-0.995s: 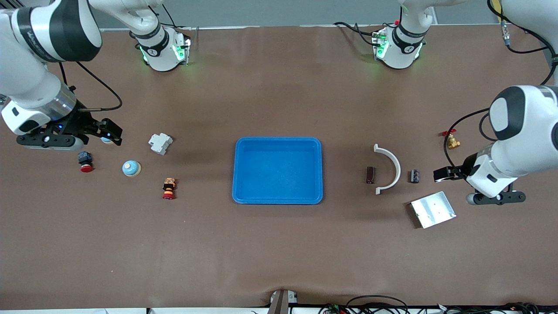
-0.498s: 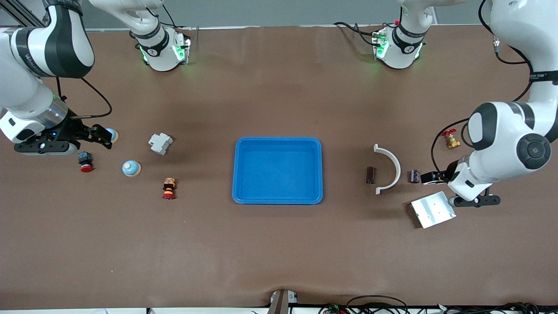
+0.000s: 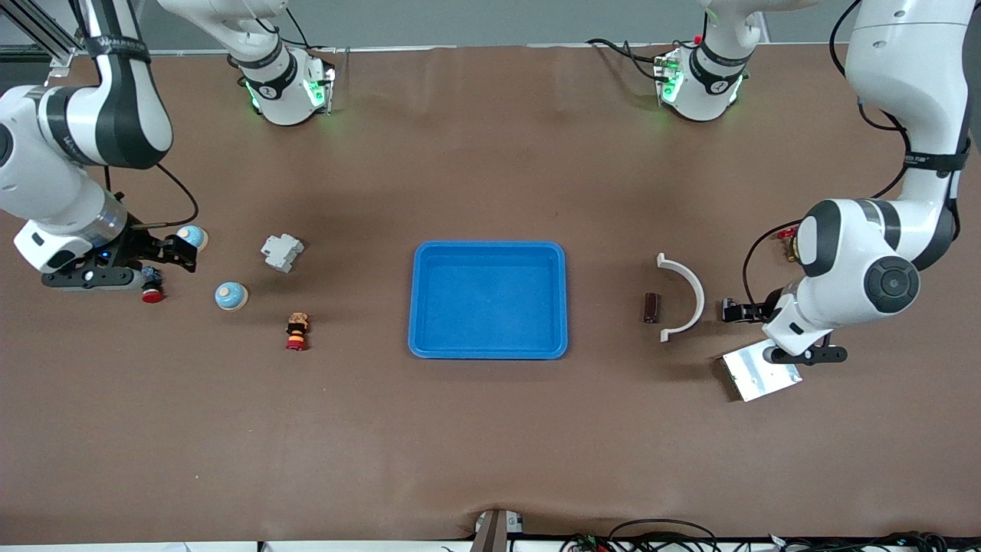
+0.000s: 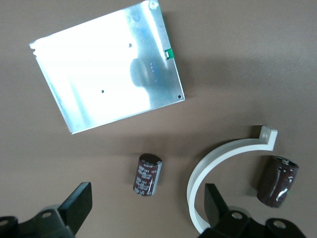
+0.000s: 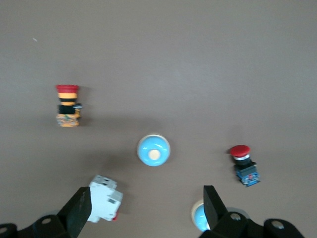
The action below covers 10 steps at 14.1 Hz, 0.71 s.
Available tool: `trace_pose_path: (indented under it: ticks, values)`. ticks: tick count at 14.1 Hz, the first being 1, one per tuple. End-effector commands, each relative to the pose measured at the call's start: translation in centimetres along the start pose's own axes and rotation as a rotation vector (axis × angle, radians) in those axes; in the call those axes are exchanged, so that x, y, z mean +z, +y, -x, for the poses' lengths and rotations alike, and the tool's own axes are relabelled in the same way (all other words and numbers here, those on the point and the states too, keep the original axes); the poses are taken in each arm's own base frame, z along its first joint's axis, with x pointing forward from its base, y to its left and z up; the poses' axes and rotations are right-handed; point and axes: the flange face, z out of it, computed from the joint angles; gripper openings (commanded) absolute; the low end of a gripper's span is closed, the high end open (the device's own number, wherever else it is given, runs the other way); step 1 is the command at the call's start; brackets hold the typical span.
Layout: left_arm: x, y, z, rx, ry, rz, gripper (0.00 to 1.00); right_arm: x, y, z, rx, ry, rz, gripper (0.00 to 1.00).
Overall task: Place electrolytic capacitor and blue bell in tray
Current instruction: 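Reach the bell with the right gripper while the left gripper reaches the capacitor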
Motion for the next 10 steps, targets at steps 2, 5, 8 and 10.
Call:
trace_pose_path:
  ticks: [2, 5, 8, 10]
  values:
    - [2.6, 0.0, 1.7, 0.086, 0.037, -0.012, 1.00, -0.2, 2.5, 0.2, -0.046, 0.013, 0.017, 1.00]
    - [4.2, -0.1, 2.9, 0.131, 0.011, -0.018, 1.00, 0.0, 2.3, -0.3, -0.052, 0.035, 0.020, 1.00]
    - [5.0, -0.5, 3.5, 0.149, -0.006, -0.017, 1.00, 0.1, 1.7, -0.4, -0.060, 0.034, 0.018, 1.00]
    - [5.5, -0.7, 3.7, 0.151, -0.017, -0.016, 1.00, 0.6, 1.7, -0.7, -0.061, 0.036, 0.018, 1.00]
